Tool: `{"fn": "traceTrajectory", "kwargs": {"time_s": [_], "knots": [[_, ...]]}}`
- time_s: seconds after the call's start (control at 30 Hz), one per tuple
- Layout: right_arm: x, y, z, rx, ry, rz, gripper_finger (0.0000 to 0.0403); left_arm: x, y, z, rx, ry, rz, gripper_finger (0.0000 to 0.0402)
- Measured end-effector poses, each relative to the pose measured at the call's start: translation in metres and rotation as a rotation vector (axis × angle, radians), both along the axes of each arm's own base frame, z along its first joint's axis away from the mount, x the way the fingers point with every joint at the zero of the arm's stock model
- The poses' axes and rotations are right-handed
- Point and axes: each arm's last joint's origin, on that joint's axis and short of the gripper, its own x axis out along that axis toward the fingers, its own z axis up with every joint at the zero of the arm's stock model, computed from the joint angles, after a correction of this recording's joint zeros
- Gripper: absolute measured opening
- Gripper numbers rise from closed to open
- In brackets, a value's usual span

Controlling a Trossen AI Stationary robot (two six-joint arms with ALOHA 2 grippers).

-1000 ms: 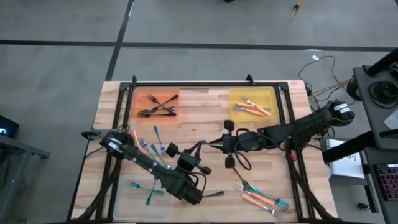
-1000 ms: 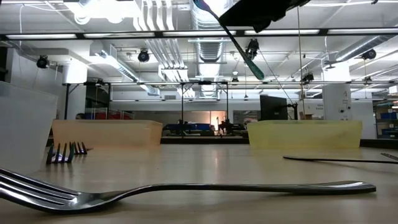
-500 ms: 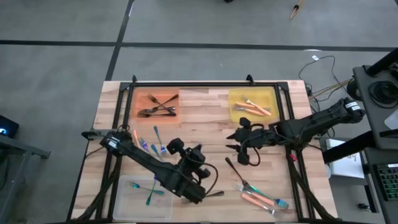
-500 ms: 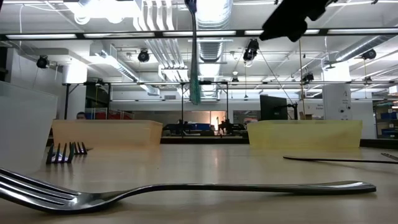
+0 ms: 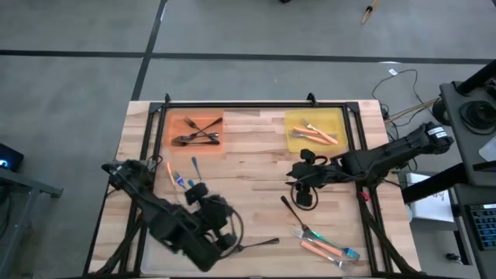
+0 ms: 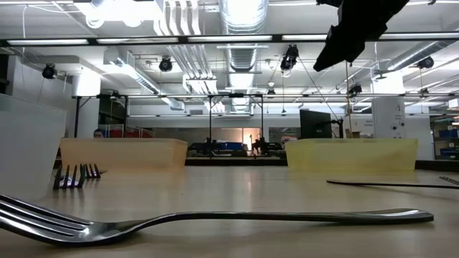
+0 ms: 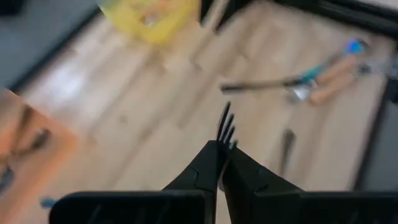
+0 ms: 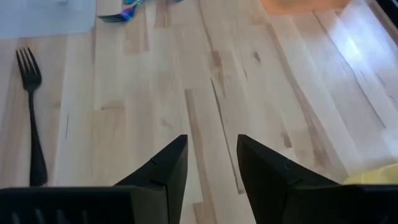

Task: Sort silverware by color (type)
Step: Put the blue fork into the transparent bin

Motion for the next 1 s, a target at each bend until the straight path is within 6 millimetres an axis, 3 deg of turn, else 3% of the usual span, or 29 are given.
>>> {"fn": "traceTrajectory", "kwargs": {"time_s": [0.17,0.4,0.8,1.0], "knots": [[0.003,0.001,-0.005,0.001,0.015,-0.006,0.0132,-0.024,-0.002,0.010,-0.165,0.051,-0.027,0.0000],[0.006,0.002,-0.009,0.001,0.035,-0.013,0.0125,-0.049,0.009,-0.005,-0.345,0.262,-0.006,0.0000],[0.006,0.002,-0.009,0.006,0.032,-0.021,0.0123,-0.097,0.036,-0.073,-0.459,0.702,0.159,0.0000],[0.006,0.002,-0.009,0.006,0.032,-0.022,0.0125,-0.109,0.039,-0.092,-0.512,0.852,0.225,0.0000]]}}
